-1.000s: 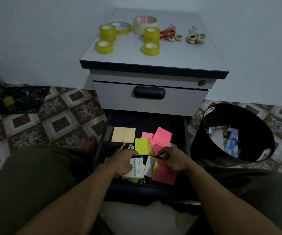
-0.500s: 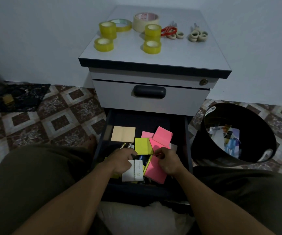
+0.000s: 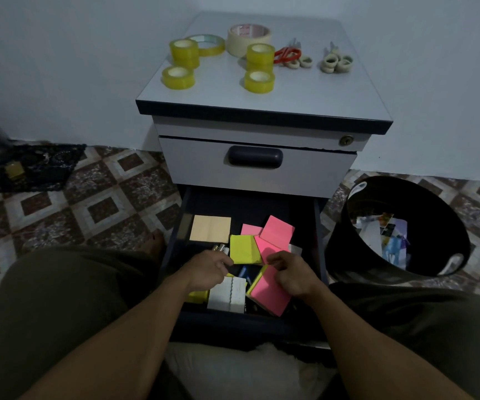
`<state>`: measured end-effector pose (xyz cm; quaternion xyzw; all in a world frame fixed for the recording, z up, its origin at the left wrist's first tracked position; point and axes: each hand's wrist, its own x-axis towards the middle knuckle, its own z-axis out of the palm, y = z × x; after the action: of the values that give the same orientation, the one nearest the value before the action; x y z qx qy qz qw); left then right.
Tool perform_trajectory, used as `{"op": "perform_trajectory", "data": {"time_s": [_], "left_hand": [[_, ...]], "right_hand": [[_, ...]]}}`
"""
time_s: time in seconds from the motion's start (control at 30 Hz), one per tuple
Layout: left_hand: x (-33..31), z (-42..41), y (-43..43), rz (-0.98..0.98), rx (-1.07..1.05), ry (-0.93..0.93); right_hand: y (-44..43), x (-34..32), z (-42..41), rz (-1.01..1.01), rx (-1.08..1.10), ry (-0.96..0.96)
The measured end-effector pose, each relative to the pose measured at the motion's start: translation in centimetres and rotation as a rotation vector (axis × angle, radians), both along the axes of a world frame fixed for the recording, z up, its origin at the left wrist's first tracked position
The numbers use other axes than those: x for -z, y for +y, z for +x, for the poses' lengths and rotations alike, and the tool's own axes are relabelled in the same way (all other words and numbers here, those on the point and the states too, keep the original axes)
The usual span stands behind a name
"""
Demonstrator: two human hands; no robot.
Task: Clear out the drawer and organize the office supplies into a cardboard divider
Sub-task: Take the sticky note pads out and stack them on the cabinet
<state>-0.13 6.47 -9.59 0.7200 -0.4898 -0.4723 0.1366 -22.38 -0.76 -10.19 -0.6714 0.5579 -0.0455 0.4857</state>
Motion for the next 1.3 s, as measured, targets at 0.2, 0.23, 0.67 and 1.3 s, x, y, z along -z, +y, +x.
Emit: {"op": "perform_trajectory", "data": {"time_s": [0.2,0.23,0.67,1.3], "left_hand": [[-0.4,0.3,-0.1,0.067,-0.099,-0.048],[-0.6,0.2,-0.1,0.095,-0.111,-0.031],[0.4,2.2,-0.4,-0.031,-0.136,-0.126],[0.8,0.8,0.6,-0.012,0.288,-0.352]], "right_hand": [[-0.5,-0.9,0.5,0.066,0.109,-0.16],[-0.4,-1.1,0.7,0.089,0.097,-0.187],[1.5,-0.5,2.0,0.118,-0.212,0.006],[-0.5,-0.6,0.3,0.149,-0.184,0.032]]}}
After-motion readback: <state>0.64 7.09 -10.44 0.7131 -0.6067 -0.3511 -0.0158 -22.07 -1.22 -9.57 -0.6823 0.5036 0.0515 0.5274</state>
